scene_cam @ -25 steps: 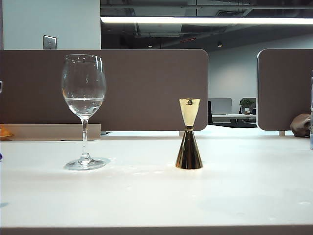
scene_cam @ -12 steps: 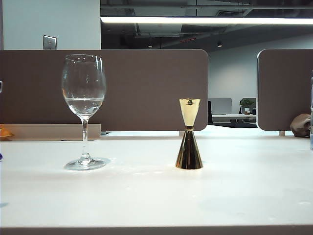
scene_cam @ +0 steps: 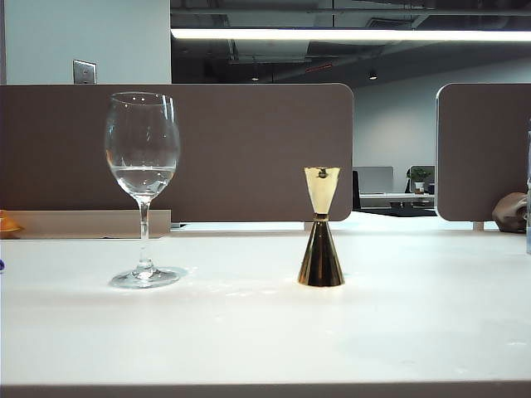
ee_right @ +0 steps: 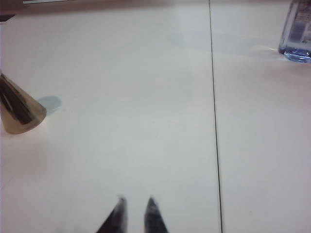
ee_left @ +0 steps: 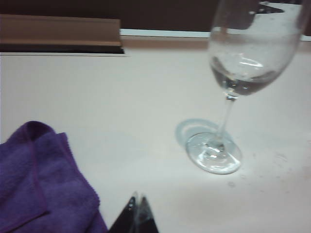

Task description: Pick up the jigger and pour the water inside into the glass.

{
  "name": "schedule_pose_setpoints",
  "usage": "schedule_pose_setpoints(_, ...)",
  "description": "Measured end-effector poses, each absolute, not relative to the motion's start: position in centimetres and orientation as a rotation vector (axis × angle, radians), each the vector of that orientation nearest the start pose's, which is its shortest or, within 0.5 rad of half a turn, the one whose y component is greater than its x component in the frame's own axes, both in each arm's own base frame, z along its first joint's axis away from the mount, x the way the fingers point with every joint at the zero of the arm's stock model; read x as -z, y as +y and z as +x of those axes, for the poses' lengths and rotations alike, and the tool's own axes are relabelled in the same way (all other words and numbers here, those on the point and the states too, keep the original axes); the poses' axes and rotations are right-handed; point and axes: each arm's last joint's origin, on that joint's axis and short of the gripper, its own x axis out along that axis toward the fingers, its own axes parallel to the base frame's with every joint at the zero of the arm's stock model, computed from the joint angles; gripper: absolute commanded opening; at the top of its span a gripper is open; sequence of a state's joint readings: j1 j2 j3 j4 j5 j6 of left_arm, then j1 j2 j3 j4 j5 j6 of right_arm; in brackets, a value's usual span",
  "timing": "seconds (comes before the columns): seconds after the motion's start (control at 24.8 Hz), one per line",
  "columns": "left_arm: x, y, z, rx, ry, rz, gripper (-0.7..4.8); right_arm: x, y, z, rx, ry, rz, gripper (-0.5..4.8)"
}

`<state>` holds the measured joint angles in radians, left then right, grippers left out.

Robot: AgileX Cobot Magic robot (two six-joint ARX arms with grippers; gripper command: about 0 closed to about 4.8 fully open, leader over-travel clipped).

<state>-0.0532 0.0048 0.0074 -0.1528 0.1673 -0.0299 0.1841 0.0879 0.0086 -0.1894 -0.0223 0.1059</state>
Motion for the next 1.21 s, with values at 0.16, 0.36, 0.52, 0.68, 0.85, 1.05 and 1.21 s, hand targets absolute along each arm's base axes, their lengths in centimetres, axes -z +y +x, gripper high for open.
schedule_pose_setpoints(0.16, -15.05, -0.87, 9.58, 0.174, 0.158, -0.035, -0.05, -14.14, 1.88, 9.74, -0.191, 0.279, 0.083, 0.54)
schedule_pose_setpoints(0.36, -14.94, -0.84, 9.57, 0.166, 0.169, -0.035, -0.05, -14.14, 1.88, 9.74, -0.191, 0.279, 0.083, 0.54)
schedule_pose_setpoints(0.52, -14.94, -0.84, 9.57, 0.166, 0.169, -0.035, -0.05, -14.14, 1.88, 9.74, -0.191, 0.279, 0.083, 0.54)
schedule_pose_setpoints(0.68, -14.95, -0.84, 9.57, 0.166, 0.169, -0.035, -0.05, -14.14, 1.88, 9.74, -0.191, 0.279, 0.083, 0.54)
schedule_pose_setpoints(0.85, -14.95, -0.84, 9.57, 0.166, 0.169, -0.035, -0.05, -14.14, 1.88, 9.74, -0.191, 0.279, 0.083, 0.54)
schedule_pose_setpoints(1.05, -14.95, -0.84, 9.57, 0.166, 0.169, -0.035, -0.05, -14.14, 1.88, 9.74, -0.191, 0.279, 0.083, 0.54)
schedule_pose_setpoints(1.21, -14.95, -0.84, 9.57, 0.166, 0.169, -0.035, -0.05, -14.14, 1.88, 9.74, -0.191, 0.279, 0.083, 0.54)
